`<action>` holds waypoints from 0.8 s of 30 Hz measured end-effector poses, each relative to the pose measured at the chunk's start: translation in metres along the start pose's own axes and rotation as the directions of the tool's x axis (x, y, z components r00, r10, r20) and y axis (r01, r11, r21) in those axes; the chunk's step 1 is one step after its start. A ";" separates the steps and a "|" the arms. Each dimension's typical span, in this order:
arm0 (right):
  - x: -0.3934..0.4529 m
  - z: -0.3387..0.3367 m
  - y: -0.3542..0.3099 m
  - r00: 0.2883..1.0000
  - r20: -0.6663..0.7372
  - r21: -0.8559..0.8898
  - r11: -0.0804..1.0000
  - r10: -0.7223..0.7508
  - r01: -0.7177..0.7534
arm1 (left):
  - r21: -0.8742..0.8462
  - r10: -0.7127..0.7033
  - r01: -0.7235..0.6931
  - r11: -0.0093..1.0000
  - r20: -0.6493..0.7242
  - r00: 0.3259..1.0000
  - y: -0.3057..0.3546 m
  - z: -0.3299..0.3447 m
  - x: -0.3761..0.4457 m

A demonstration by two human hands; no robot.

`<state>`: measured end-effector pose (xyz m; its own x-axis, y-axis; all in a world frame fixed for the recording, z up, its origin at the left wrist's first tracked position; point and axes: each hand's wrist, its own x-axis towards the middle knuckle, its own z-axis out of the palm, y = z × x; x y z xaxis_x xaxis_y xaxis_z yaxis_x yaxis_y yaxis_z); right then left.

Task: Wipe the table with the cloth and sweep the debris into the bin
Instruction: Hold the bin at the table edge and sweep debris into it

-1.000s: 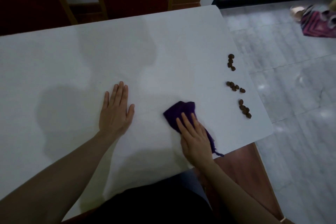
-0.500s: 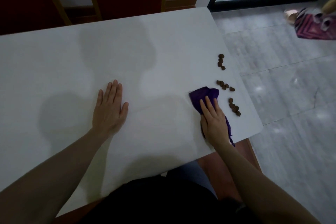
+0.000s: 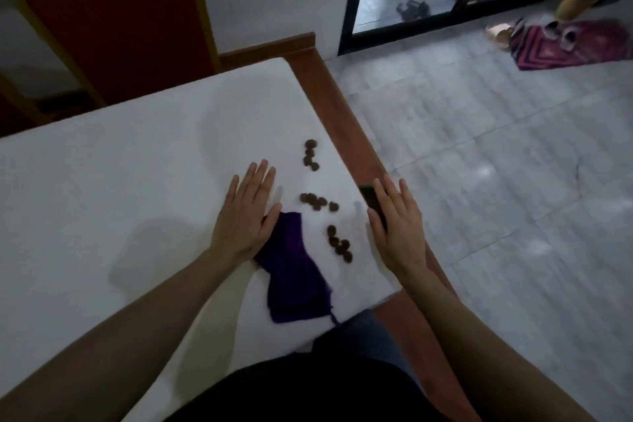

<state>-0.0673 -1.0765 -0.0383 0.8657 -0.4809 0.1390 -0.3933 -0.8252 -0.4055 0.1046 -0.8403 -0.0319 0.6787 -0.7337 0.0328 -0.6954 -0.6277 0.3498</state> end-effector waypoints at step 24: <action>0.025 0.136 0.367 0.815 0.311 -0.029 0.862 0.489 -0.507 | 0.159 -0.018 -0.059 0.985 0.443 0.896 0.117 0.329 0.252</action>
<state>-0.1477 -1.3512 -0.3065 0.6091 -0.7034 -0.3663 -0.7864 -0.4760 -0.3936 0.1167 -1.1844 -0.2902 0.5162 -0.7614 -0.3922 -0.7628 -0.6170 0.1937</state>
